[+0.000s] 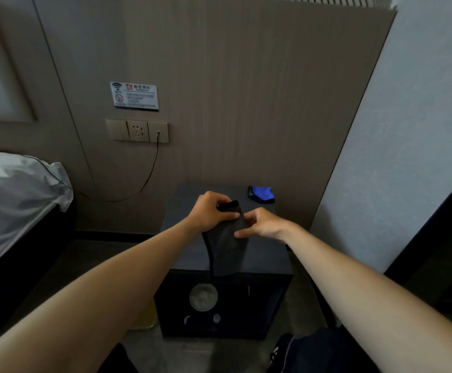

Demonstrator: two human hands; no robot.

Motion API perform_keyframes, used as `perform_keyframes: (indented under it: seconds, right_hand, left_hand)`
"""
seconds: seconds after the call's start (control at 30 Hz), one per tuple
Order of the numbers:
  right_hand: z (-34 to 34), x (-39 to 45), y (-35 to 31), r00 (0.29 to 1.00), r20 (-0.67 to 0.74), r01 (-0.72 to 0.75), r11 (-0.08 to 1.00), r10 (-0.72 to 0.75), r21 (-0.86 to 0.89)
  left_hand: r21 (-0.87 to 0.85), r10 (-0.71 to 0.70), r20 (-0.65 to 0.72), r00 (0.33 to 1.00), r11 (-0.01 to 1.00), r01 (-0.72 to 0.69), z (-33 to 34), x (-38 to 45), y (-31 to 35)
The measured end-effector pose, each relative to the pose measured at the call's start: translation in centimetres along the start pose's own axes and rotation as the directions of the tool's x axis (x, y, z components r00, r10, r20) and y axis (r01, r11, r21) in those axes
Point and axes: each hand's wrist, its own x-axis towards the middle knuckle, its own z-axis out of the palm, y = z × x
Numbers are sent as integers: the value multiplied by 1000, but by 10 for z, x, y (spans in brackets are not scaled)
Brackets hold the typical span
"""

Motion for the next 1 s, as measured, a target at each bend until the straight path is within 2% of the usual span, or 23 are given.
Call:
perform_keyframes:
  seconds: [0.17, 0.2, 0.27, 0.33, 0.4, 0.47, 0.5, 0.53, 0.57, 0.63, 0.7, 0.77, 0.8, 0.93, 1.0]
  right_hand:
    - [7, -11, -8, 996, 60, -77, 993, 72, 94]
    - [7, -12, -10, 996, 51, -83, 988, 77, 128]
    - [6, -10, -10, 996, 26, -92, 973, 89, 212]
    - [3, -7, -8, 996, 8, -88, 948, 90, 304]
    - [1, -4, -6, 994, -41, -82, 921, 106, 382]
    - [0, -4, -8, 987, -106, -55, 884, 117, 465]
    - [0, -4, -9, 983, -133, -43, 858, 129, 512]
    - [-1, -4, -9, 978, -149, -39, 831, 145, 554]
    - [-2, -4, -9, 976, -153, -38, 812, 155, 583]
    - [-2, -5, -8, 974, -150, -48, 808, 167, 587]
    - [-2, -6, -4, 974, -129, -74, 806, 184, 588]
    - [-2, -7, -2, 976, -108, -85, 785, 191, 614]
    - [-3, -7, 0, 975, -106, -89, 777, 197, 623]
    - [-5, -5, 6, 975, -93, -101, 769, 204, 632]
    - [-6, -6, 7, 974, -106, -101, 807, 199, 582]
  left_hand:
    - [0, -84, -186, 979, 996, 86, -3, -1, -13]
    - [-44, -145, -218, 965, 989, 138, -2, -2, -16]
    - [-172, -367, -216, 905, 927, 334, 3, 1, -27]
    - [-343, -612, -102, 784, 762, 550, 6, 2, -36]
    - [-476, -747, 131, 652, 530, 702, 9, -2, -43]
    - [-502, -717, 401, 570, 348, 792, 12, -13, -39]
    - [-514, -647, 515, 562, 292, 807, 14, -18, -32]
    - [-549, -552, 599, 580, 244, 799, 17, -20, -29]
    - [-609, -474, 622, 624, 209, 765, 20, -20, -24]
    - [-724, -426, 528, 734, 226, 652, 22, -19, -12]
    - [-756, -474, 373, 798, 343, 557, 24, -18, -7]
    - [-697, -503, 229, 834, 513, 501, 27, -18, -14]
    - [-675, -496, 188, 848, 562, 478, 28, -18, -20]
    - [-653, -420, 84, 903, 662, 369, 26, -21, -27]
    - [-651, -386, 90, 918, 675, 347, 23, -23, -29]
